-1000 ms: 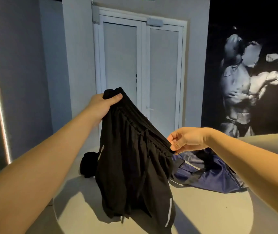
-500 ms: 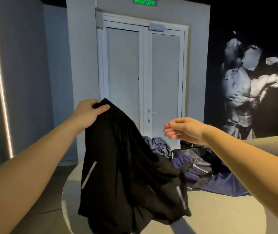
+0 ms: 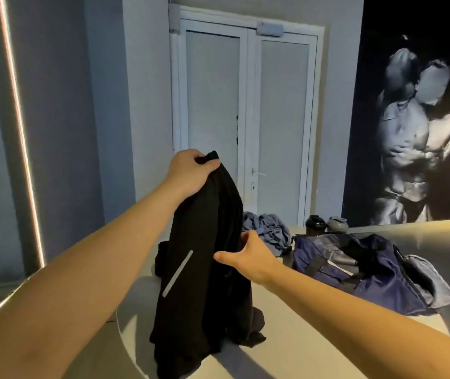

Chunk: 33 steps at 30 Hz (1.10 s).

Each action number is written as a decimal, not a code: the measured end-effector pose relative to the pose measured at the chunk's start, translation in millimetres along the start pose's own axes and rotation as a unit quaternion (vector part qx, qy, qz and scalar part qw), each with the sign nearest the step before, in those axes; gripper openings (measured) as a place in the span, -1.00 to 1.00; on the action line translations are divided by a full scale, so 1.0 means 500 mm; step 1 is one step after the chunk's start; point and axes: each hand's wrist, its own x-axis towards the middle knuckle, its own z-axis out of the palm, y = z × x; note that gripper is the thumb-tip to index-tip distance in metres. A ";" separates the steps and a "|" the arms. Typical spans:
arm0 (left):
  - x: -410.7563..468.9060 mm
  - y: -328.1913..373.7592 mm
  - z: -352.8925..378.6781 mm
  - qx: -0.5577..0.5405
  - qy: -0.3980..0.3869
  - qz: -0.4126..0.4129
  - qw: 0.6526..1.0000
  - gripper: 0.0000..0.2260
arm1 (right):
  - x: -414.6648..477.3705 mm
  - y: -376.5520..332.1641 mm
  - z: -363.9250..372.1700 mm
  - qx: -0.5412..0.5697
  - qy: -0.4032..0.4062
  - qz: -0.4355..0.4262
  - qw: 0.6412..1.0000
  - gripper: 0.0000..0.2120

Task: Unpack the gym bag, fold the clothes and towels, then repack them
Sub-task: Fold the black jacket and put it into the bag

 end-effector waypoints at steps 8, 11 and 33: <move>0.002 0.010 -0.025 0.002 0.021 0.028 0.999 -0.76 | 0.039 0.058 -0.118 -0.039 0.135 -0.010 0.990 -0.83; -0.003 0.006 -0.050 0.020 0.019 0.034 0.999 -0.71 | 0.047 0.027 -0.203 -0.009 0.200 -0.014 0.980 -0.86; -0.035 -0.039 -0.137 0.058 -0.107 -0.124 0.985 -0.70 | -0.006 -0.085 -0.332 0.052 0.065 -0.065 0.994 -0.83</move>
